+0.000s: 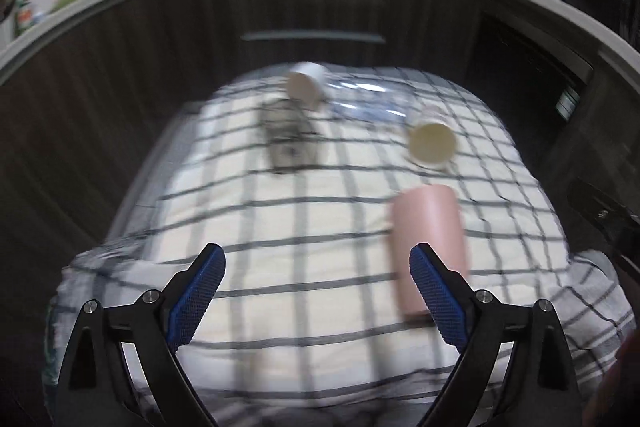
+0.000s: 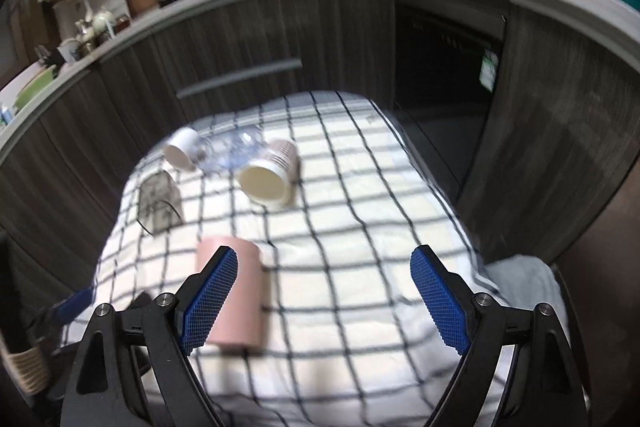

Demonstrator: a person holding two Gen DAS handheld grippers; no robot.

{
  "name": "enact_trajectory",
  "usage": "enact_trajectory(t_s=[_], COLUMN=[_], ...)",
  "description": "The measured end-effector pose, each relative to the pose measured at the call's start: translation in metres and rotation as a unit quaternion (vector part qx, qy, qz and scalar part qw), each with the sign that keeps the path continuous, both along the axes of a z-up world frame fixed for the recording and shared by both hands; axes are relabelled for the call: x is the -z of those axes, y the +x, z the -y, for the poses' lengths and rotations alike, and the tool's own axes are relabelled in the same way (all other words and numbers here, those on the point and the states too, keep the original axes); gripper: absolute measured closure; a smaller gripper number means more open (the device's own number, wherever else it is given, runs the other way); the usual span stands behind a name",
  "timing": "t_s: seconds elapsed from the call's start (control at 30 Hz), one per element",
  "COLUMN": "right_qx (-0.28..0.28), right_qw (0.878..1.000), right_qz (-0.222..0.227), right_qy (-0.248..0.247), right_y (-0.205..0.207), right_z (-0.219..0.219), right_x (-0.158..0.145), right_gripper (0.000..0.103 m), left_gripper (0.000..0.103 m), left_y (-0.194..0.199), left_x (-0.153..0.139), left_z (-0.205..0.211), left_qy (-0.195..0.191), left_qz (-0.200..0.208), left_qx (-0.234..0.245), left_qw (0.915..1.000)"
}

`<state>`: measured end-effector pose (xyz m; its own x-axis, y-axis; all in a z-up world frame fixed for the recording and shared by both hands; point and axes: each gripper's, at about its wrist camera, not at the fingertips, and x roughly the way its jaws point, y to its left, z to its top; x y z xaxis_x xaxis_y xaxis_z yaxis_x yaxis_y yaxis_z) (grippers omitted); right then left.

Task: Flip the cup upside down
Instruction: 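Lift the pink cup with the right tool and turn it upright, then rotate the held pink cup with the right tool so its rim faces down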

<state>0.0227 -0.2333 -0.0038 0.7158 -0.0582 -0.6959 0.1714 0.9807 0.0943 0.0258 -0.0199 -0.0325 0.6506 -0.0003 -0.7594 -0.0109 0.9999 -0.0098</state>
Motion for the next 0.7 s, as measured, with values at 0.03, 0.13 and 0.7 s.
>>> enact_trajectory(t_s=[0.03,0.13,0.7], right_qx=[-0.006,-0.036,-0.056], right_qw=[1.0,0.999,0.993], right_qz=[0.008,0.029,-0.004], right_qy=[-0.002,-0.004,-0.107], right_y=[0.001,0.003,0.023], right_z=[-0.009,-0.044,-0.118], right_x=[0.002,0.012,0.089], right_gripper=[0.015,0.015,0.015], left_gripper=[0.009,0.008,0.006], left_y=[-0.005,-0.02,-0.021], left_x=[-0.001,-0.004,0.027], left_z=[-0.011,-0.044,-0.092], left_qy=[0.001,0.004,-0.028], left_qz=[0.006,0.026,0.007], left_qx=[-0.013,-0.056,-0.145], left_qw=[0.9999,0.9981,0.989])
